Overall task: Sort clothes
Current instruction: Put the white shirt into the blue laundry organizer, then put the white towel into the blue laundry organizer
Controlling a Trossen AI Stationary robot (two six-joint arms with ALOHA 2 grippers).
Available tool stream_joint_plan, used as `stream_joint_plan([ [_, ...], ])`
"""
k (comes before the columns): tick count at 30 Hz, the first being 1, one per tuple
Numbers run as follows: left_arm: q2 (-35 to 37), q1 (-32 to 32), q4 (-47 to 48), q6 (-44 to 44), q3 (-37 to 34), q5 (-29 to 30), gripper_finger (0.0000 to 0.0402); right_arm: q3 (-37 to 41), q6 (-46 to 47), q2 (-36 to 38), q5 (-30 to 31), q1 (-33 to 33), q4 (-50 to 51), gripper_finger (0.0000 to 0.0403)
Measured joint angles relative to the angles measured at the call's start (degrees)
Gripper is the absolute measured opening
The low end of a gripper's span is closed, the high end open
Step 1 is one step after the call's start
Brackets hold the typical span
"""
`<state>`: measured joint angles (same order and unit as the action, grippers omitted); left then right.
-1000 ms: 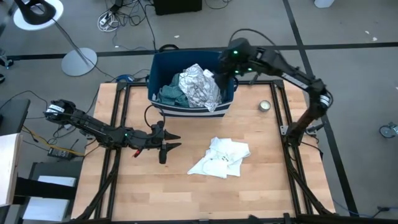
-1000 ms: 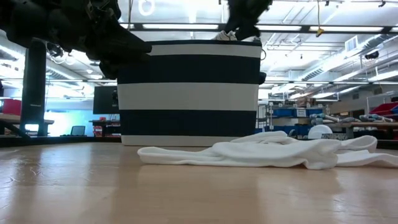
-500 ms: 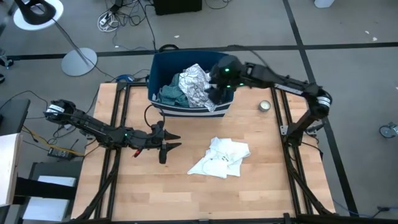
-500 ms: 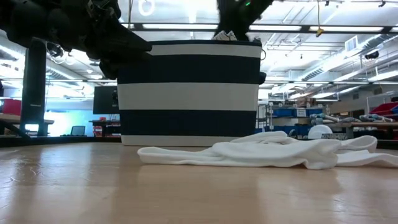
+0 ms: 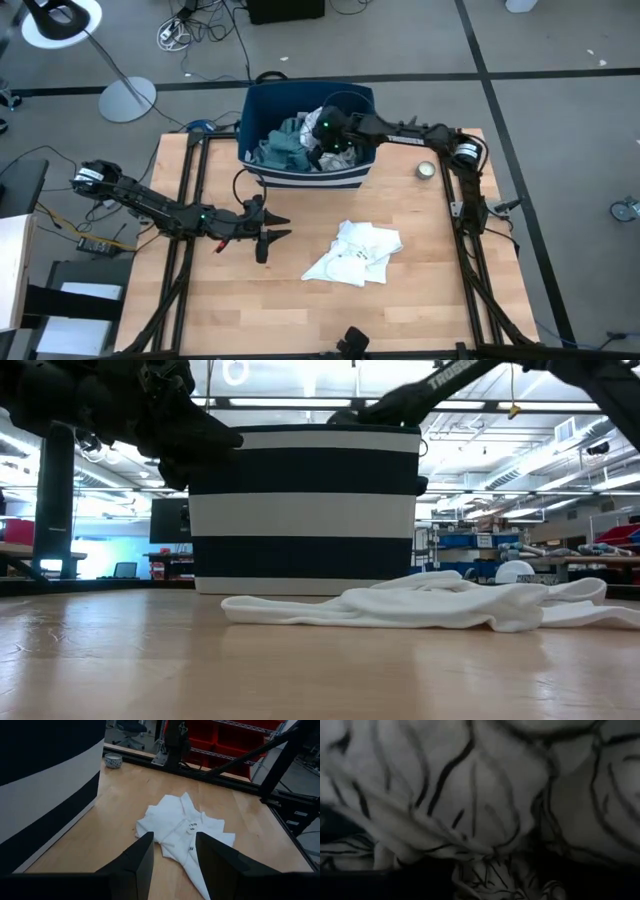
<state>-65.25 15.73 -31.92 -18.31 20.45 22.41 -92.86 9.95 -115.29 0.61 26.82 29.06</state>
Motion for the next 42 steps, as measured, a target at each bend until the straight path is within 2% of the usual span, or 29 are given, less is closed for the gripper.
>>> stream_joint_plan([
  [4, 0.0, 0.0, 0.1, 0.1, 0.0, 0.0, 0.0151, -0.2, 0.5, -2.2, -2.3, 0.7, 0.2, 0.0229],
  [9, 0.0, 0.0, 0.1, 0.1, 0.0, 0.0, 0.0151, 0.3, -0.1, 0.5, -2.4, 0.7, 0.7, 0.0229],
  [19, 0.0, 0.0, 0.2, 0.2, 0.0, 0.0, 0.0151, 0.4, -1.5, 17.3, -3.9, 0.6, 6.1, 0.0229],
  [27, 0.0, 0.0, 0.1, 0.1, 0.0, 0.0, 0.0151, 0.3, -0.5, 30.7, -4.7, -1.3, 23.3, 0.0229],
  [30, 0.0, 0.0, 0.1, 0.1, 0.0, 0.0, 0.0151, 2.4, 0.7, 35.7, -4.2, -5.2, 28.2, 0.0229],
  [33, 0.0, 0.0, 0.1, 0.1, 0.0, 0.0, 0.0151, 8.5, 2.6, 41.8, 0.4, -11.2, 28.3, 0.0229],
  [38, 0.0, 0.0, 0.1, 0.0, 0.0, 0.0, 0.0151, 23.7, 11.0, 53.5, 10.5, -24.0, 23.6, 0.0229],
  [42, 0.0, 0.0, 0.1, 0.0, 0.0, 0.0, 0.0151, 37.3, 19.2, 60.9, 14.9, -34.4, 16.2, 0.0229],
])
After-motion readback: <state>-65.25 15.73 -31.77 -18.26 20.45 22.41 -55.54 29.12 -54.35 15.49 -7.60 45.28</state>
